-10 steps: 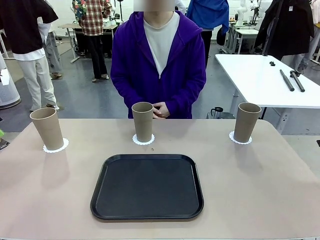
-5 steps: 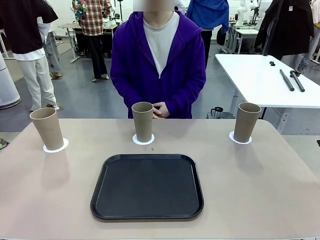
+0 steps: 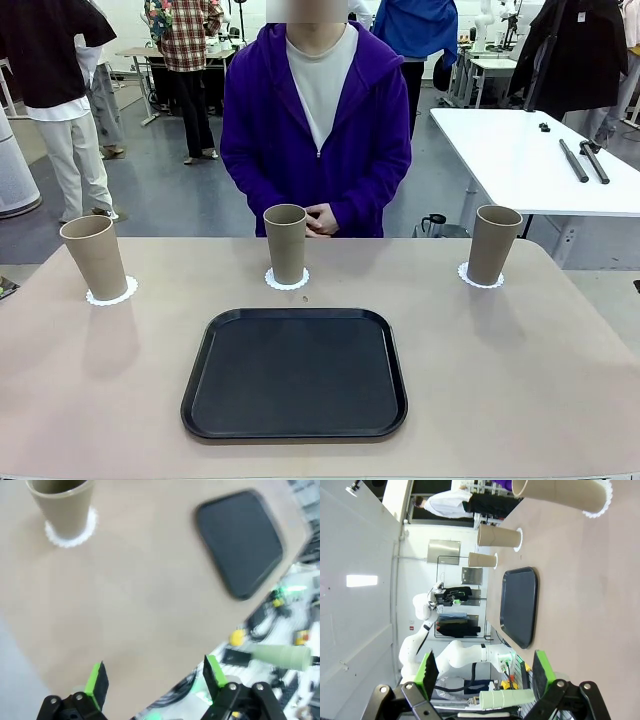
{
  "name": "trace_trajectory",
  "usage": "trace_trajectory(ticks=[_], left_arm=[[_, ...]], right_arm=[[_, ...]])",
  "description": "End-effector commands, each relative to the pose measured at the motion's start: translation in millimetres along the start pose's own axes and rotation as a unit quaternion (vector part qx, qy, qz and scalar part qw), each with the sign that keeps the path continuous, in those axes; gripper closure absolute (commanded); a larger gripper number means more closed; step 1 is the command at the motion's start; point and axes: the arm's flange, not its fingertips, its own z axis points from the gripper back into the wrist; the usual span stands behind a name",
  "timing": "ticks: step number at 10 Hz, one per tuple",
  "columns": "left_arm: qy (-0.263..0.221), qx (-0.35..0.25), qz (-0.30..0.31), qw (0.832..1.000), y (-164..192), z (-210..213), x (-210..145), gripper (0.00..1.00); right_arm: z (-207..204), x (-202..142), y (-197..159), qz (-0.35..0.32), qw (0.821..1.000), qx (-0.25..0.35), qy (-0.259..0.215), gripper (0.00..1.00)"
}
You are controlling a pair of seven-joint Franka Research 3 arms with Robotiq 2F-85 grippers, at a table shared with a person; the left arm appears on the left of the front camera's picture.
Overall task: Place coasters on the table and set cups on them.
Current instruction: Take one Reusable plastic cup from the Flat Tray and place it on a coaster set by the human.
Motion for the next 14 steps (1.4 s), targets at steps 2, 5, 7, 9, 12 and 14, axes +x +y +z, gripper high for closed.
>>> trace_trajectory(ticks=[2, 5, 7, 9, 12, 14], left_arm=[[-0.072, -0.276, 0.079, 0.955, 57, 49, 18, 0.00], [-0.130, -0.351, 0.127, 0.918, 100, 64, -3, 0.00], [-0.177, -0.367, 0.152, 0.900, 131, 63, -40, 0.00], [-0.203, -0.360, 0.171, 0.895, 155, 64, -72, 0.00], [-0.201, -0.341, 0.214, 0.893, 175, 53, -100, 0.00], [-0.187, -0.328, 0.238, 0.895, 180, 45, -105, 0.00]], right_arm=[[0, -1, 1, -0.003, 1.000, 0.000, 0.001, 0.00], [0, -1, 1, -0.003, 1.000, 0.000, 0.001, 0.00], [0, -1, 1, -0.003, 1.000, 0.000, 0.001, 0.00], [0, -1, 1, -0.003, 1.000, 0.000, 0.001, 0.00], [0, -1, 1, -0.003, 1.000, 0.000, 0.001, 0.00], [0, -1, 1, -0.003, 1.000, 0.000, 0.001, 0.00]])
